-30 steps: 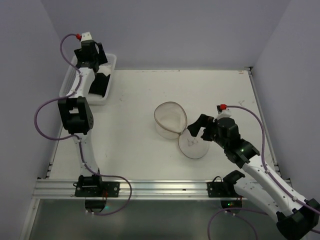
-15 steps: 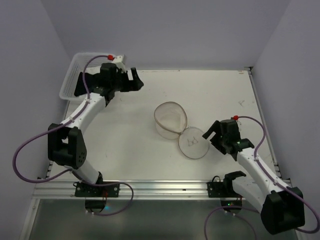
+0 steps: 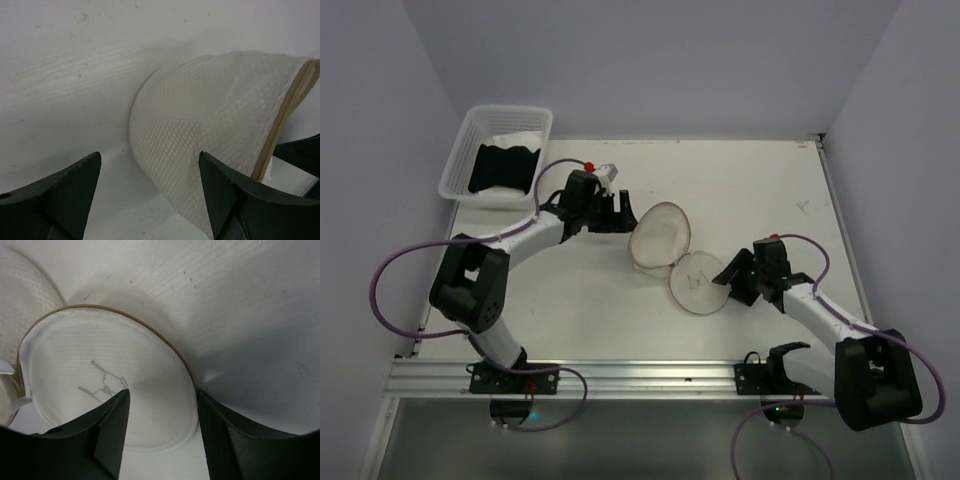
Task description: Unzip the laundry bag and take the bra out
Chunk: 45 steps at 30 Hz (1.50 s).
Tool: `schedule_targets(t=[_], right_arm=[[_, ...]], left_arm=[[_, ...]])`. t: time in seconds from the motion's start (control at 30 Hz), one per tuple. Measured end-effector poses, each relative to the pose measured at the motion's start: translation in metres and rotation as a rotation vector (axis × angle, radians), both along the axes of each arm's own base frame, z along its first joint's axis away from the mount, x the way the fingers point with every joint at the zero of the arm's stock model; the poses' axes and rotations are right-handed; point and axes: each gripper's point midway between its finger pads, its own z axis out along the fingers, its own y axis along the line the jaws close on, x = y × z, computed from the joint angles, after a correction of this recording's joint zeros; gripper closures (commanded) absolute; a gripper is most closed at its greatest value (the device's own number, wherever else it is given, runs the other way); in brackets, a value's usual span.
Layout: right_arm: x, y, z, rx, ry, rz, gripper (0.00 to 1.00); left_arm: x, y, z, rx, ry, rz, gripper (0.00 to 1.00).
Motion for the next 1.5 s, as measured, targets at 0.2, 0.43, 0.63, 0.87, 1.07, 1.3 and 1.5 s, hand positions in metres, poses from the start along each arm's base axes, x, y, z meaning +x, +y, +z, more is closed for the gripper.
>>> schedule_targets(t=[0.2,0.43,0.63,0.87,1.07,1.3,1.5], right_arm=[[-0.005,0.002,-0.009,0.0,0.039,0.028,1.0],[-0.009,-0.003,-0.002,-0.036,0.038,0.043,1.0],[0.011,-0.003,0.051,-0.056,-0.106,0.08,1.0],[0.034,0.004,0.124,-0.07,-0.241,0.138,1.0],[0.051,0.034,0.17,-0.022,-0.311,0.246,0.94],[0.065,0.1,0.155,0.031,-0.247,0.436,0.87],[0.078,0.139,0.118,0.084,-0.174,0.522,0.73]], left_arm=[[-0.016,-0.011,-0.035,0.022,0.073,-0.025,0.23],[-0.023,-0.015,-0.057,0.043,0.11,-0.022,0.3],[-0.023,-0.029,-0.072,0.034,0.115,-0.026,0.47],[-0.031,-0.054,-0.077,0.016,0.104,-0.063,0.63],[-0.049,-0.077,-0.079,0.0,0.12,-0.11,0.71],[-0.067,-0.096,-0.08,-0.015,0.137,-0.15,0.75],[-0.072,-0.097,-0.081,-0.038,0.144,-0.144,0.75]])
